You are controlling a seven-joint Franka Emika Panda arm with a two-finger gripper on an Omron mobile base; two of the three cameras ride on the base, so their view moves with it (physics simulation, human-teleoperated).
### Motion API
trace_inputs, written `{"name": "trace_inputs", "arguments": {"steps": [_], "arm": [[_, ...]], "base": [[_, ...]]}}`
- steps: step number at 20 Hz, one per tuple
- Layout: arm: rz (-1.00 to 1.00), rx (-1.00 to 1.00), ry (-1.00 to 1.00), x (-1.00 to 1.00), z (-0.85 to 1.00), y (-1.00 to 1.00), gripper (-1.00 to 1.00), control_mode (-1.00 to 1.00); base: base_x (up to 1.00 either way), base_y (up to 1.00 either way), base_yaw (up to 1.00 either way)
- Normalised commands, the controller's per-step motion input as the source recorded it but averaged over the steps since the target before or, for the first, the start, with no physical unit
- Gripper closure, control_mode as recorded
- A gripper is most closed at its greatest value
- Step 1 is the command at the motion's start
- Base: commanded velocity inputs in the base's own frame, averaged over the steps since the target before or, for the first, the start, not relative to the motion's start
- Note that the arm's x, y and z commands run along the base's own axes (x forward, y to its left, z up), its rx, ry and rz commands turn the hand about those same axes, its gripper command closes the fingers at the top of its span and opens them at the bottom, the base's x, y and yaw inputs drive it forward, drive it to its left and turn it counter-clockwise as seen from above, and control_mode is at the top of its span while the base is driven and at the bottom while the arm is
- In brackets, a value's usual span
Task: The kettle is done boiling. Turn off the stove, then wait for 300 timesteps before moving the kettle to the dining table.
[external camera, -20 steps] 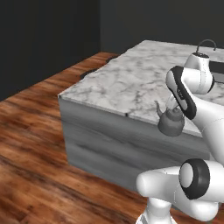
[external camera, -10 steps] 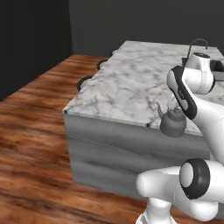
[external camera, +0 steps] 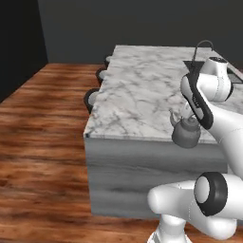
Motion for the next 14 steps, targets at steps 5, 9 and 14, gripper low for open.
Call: {"name": "trace_inputs", "arguments": {"steps": [5,9,14], "arm": [[0.00,0.00,0.00,0.00,0.00,0.00,1.00,1.00],[0.00,0.00,0.00,0.00,0.00,0.00,1.00,1.00],[0.00,0.00,0.00,0.00,0.00,0.00,1.00,1.00]], "base": [[0.52,0.70,-0.39],[0.53,0.68,-0.40],[0.54,0.70,-0.41]]}}
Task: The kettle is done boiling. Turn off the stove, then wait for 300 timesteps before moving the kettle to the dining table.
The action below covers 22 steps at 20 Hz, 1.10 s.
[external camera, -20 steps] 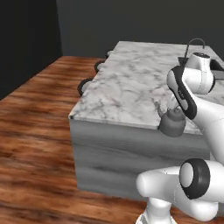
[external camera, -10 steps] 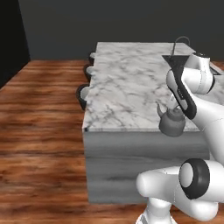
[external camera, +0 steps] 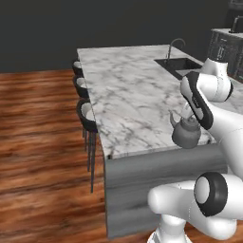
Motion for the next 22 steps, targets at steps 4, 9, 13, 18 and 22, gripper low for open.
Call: {"name": "trace_inputs", "arguments": {"steps": [4,9,13,18,22], "arm": [[0.00,0.00,0.00,0.00,0.00,0.00,1.00,1.00],[0.00,0.00,0.00,0.00,0.00,0.00,1.00,1.00],[0.00,0.00,0.00,0.00,0.00,0.00,1.00,1.00],[0.00,0.00,0.00,0.00,0.00,0.00,1.00,1.00],[0.00,0.00,0.00,0.00,0.00,0.00,1.00,1.00]], "base": [[0.54,0.72,-0.40],[0.57,0.74,-0.38],[0.26,0.80,-0.38],[0.02,0.79,-0.39],[0.12,0.74,-0.38]]}}
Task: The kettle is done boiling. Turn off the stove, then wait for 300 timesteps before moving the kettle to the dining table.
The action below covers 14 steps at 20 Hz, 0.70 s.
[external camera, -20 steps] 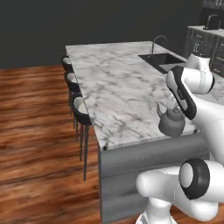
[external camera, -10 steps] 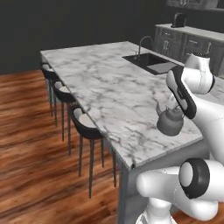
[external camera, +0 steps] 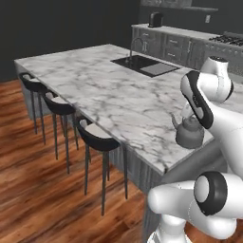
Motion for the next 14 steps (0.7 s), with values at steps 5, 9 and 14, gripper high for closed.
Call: {"name": "trace_inputs", "arguments": {"steps": [5,9,14], "arm": [[0.00,0.00,0.00,0.00,0.00,0.00,1.00,1.00],[0.00,0.00,0.00,0.00,0.00,0.00,1.00,1.00],[0.00,0.00,0.00,0.00,0.00,0.00,1.00,1.00]], "base": [[0.33,0.70,-0.34],[0.38,0.69,-0.33],[0.36,0.66,-0.32]]}}
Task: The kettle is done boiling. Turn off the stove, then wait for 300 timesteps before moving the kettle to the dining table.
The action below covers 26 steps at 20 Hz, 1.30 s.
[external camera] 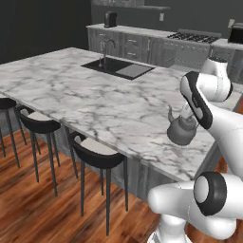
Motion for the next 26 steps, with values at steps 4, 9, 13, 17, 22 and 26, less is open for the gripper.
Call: {"name": "trace_inputs", "arguments": {"steps": [4,9,13,17,22,26], "arm": [[0.00,0.00,0.00,0.00,0.00,0.00,1.00,1.00],[0.00,0.00,0.00,0.00,0.00,0.00,1.00,1.00],[0.00,0.00,0.00,0.00,0.00,0.00,1.00,1.00],[0.00,0.00,0.00,0.13,0.00,0.08,1.00,-1.00],[0.00,0.00,0.00,0.30,0.00,0.18,1.00,-1.00],[0.00,0.00,0.00,0.29,0.00,0.23,1.00,-1.00]], "base": [[0.16,0.21,-0.13],[0.00,0.00,0.00],[0.00,0.00,0.00],[0.00,0.01,0.00],[0.00,0.00,0.00],[0.00,0.00,0.00]]}}
